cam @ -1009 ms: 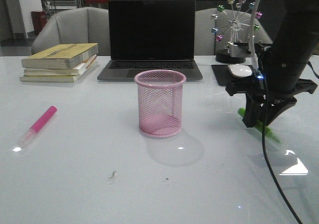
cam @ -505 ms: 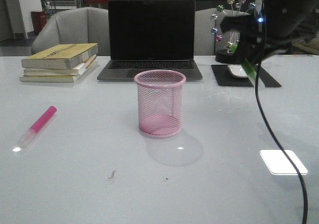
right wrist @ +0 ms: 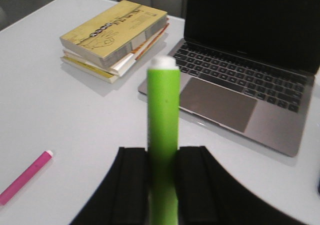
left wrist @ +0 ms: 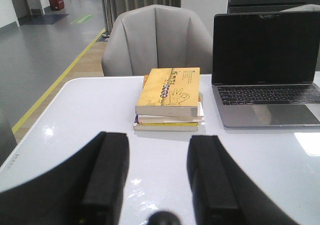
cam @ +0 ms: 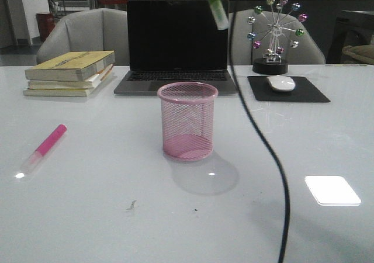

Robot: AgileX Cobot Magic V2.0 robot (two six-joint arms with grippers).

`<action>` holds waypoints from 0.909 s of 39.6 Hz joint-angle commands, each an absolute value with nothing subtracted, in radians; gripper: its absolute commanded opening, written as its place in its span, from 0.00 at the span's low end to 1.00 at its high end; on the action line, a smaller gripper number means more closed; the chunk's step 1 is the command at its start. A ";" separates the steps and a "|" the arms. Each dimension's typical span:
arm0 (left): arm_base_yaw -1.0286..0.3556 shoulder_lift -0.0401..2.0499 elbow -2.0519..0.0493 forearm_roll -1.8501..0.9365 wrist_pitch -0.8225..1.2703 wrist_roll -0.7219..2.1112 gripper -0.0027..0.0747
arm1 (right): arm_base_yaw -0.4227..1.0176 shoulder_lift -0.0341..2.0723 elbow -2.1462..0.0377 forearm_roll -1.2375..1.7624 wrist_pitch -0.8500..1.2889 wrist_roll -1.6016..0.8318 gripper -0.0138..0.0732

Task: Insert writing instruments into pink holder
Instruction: 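Lift the green marker with the right gripper toward the pink holder, then lower the green marker into the pink holder and open the right gripper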

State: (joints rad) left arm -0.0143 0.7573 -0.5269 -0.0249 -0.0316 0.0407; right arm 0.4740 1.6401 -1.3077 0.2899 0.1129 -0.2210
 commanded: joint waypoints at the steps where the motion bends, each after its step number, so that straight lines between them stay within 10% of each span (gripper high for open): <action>1: -0.021 0.754 -0.558 -0.035 -0.114 0.032 0.49 | 0.511 1.631 -1.334 0.254 -0.016 -0.246 0.22; 36: -0.021 0.754 -0.558 -0.035 -0.114 0.032 0.49 | 0.566 1.775 -1.074 0.248 -0.470 -0.244 0.22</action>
